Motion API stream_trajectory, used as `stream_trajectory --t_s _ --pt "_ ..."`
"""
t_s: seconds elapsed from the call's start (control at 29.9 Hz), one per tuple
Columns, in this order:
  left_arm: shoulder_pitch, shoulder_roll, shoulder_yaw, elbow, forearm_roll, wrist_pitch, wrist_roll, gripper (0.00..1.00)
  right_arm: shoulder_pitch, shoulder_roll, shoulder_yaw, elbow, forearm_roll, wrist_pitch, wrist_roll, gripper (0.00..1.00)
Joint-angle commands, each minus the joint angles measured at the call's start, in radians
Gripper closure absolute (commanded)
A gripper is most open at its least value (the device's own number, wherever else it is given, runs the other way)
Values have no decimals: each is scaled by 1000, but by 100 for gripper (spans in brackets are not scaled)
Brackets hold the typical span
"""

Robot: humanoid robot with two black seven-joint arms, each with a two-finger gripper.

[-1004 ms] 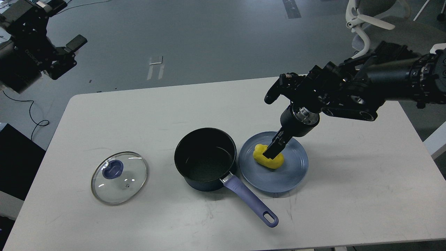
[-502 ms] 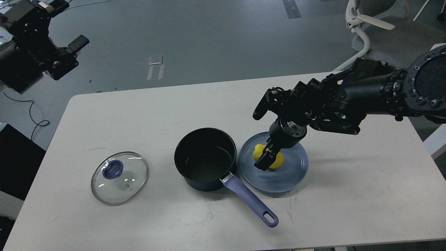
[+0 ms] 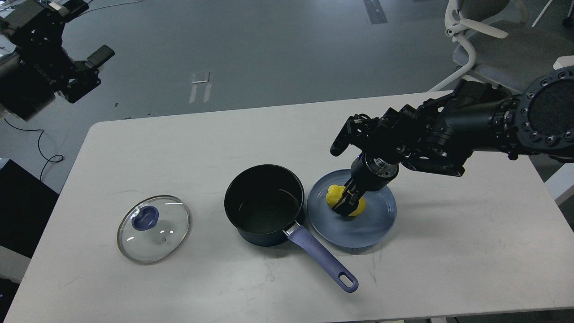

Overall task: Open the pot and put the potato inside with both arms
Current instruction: 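Close the right gripper on the yellow potato on the blue plate, then lift the potato with the right gripper and move it over the pot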

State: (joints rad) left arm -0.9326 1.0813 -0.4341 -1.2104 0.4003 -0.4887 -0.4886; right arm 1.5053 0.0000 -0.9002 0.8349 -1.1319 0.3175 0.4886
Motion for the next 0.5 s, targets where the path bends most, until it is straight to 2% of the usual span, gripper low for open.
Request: stream_trajectory --t_s 0.0,0.17,0.3,0.47 --pt "0 0 0 0 0 0 0 2 0 0 0 6 1 0 0 82" --pt "0 3 -2 -8 -1 0 0 2 45 -5 6 21 11 0 0 83" --pt "0 2 -2 -9 -3 0 0 2 157 -63 23 71 15 0 0 82" --pt "0 -3 -2 -9 -3 0 0 2 237 -100 115 108 18 2 0 81"
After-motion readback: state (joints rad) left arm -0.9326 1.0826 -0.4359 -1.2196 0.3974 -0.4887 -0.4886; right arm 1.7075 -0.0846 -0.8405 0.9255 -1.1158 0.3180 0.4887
